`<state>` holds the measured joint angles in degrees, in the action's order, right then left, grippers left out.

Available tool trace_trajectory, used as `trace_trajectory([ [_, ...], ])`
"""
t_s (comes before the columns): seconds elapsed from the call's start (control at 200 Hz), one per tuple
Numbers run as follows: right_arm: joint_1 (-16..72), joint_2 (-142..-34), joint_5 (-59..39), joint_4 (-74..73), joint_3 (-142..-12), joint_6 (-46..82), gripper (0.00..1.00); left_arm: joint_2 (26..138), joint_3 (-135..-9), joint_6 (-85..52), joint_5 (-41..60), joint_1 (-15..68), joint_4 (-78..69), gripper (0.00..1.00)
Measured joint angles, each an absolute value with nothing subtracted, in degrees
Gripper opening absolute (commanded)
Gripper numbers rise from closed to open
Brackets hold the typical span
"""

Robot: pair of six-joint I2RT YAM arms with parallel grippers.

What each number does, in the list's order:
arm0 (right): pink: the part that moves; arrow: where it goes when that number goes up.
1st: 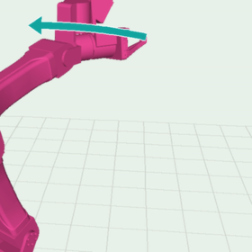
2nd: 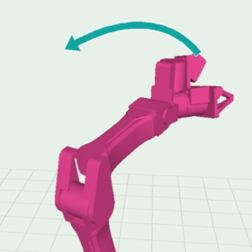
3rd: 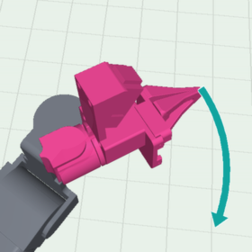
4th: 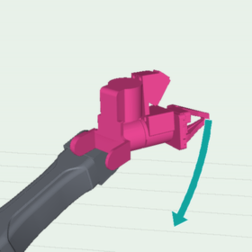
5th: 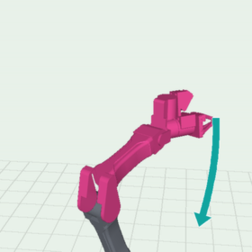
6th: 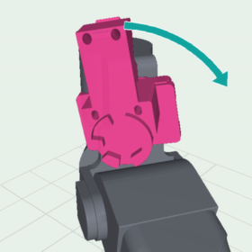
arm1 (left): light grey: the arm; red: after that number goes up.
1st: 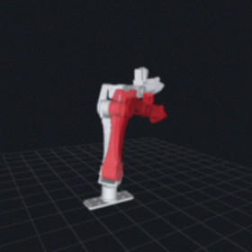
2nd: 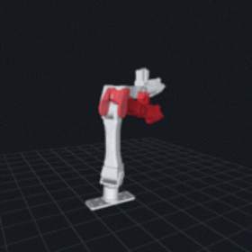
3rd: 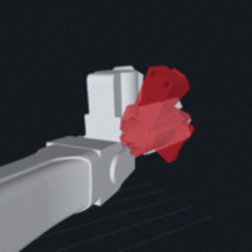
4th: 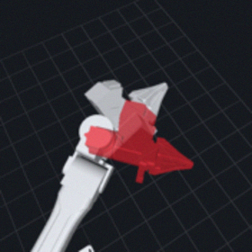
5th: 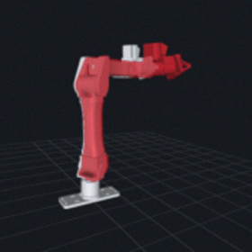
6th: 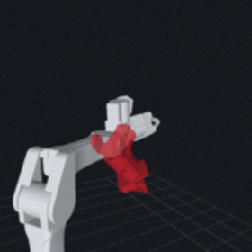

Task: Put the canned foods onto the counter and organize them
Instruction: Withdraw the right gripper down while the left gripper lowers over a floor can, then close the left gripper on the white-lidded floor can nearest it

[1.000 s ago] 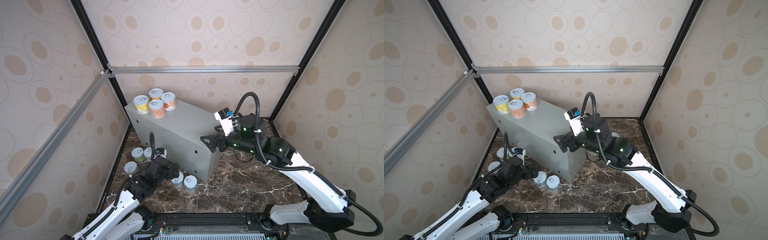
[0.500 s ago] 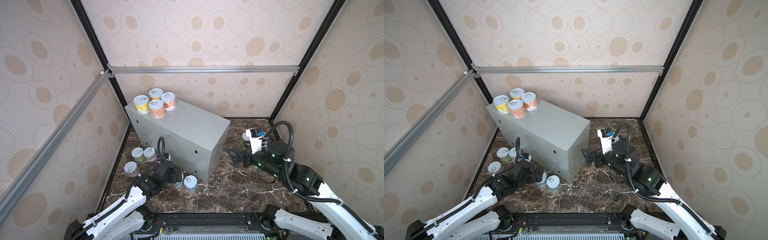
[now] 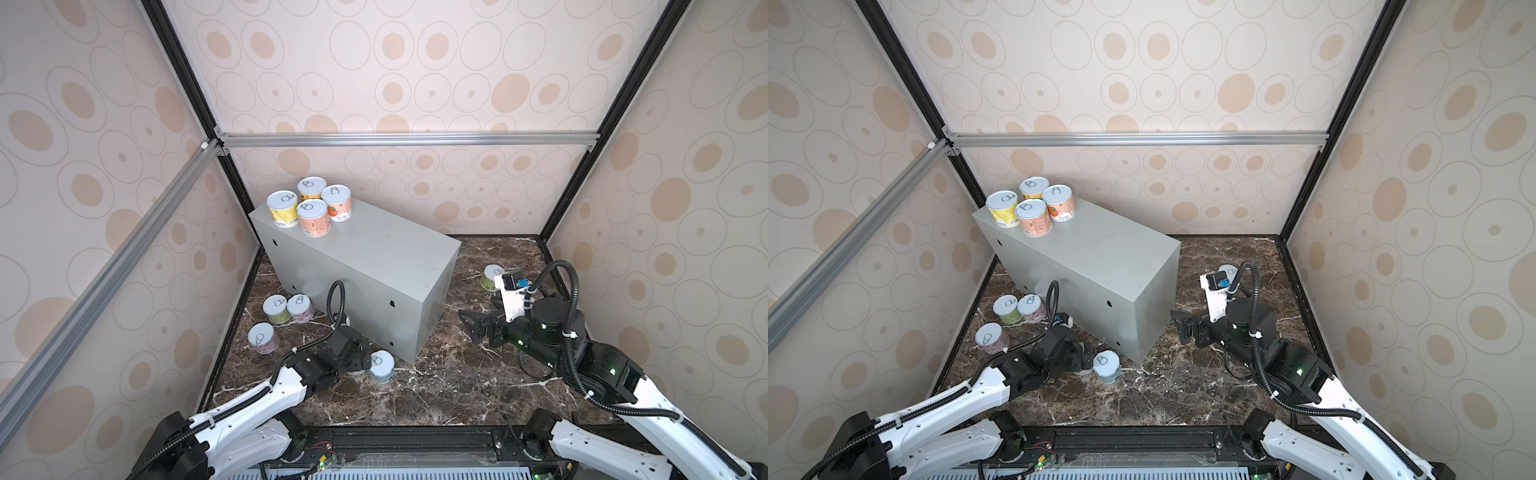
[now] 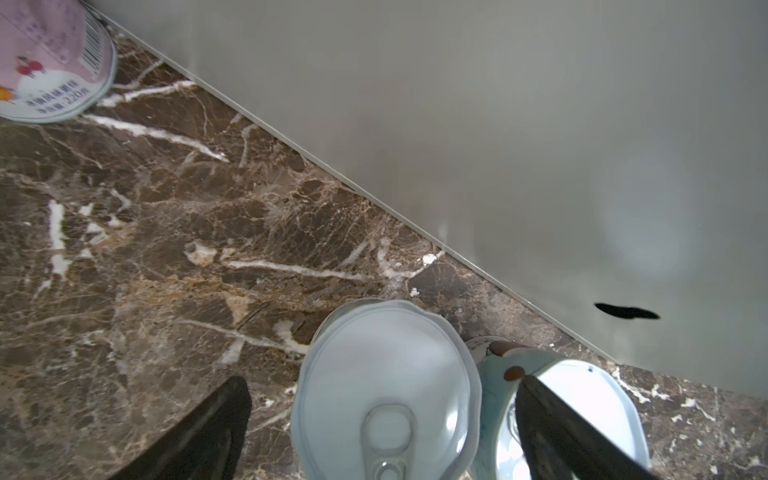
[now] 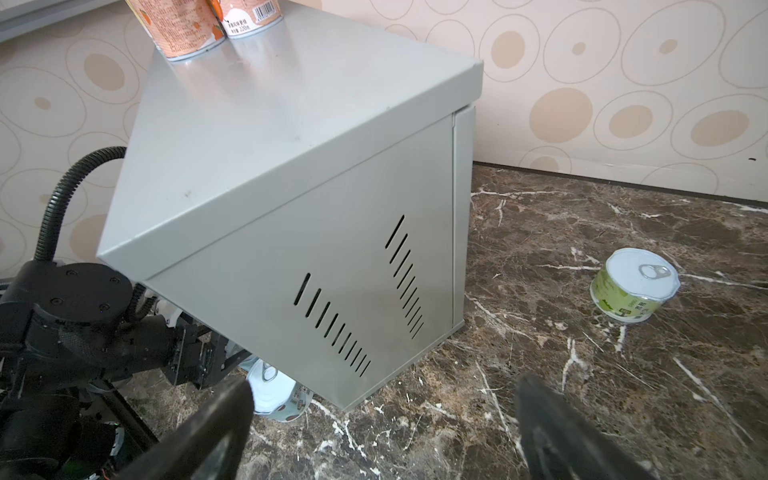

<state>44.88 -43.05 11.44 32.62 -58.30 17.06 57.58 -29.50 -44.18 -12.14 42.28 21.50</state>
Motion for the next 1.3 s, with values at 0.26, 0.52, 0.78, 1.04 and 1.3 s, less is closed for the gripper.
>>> trace_trajectory([
  [0.26, 44.7, -41.8, 12.3, 33.6, -57.8, 16.6, 1.00, 59.0, -28.1, -45.8, -13.2, 42.4, 20.2, 0.93],
  [0.52, 44.6, -41.3, 12.7, 33.9, -56.9, 16.5, 1.00, 59.2, -27.1, -48.3, -15.4, 42.7, 18.3, 0.86],
  [0.78, 44.6, -41.3, 12.7, 34.4, -56.8, 16.4, 1.00, 59.0, -26.0, -50.4, -18.4, 42.8, 16.9, 0.88],
  [1.04, 44.5, -41.4, 12.7, 34.4, -56.8, 16.4, 1.00, 60.5, -25.1, -49.6, -18.2, 43.1, 18.2, 0.99],
  [1.3, 44.5, -41.8, 12.6, 34.3, -56.4, 16.4, 1.00, 60.7, -23.0, -50.1, -19.2, 43.9, 16.0, 0.98],
])
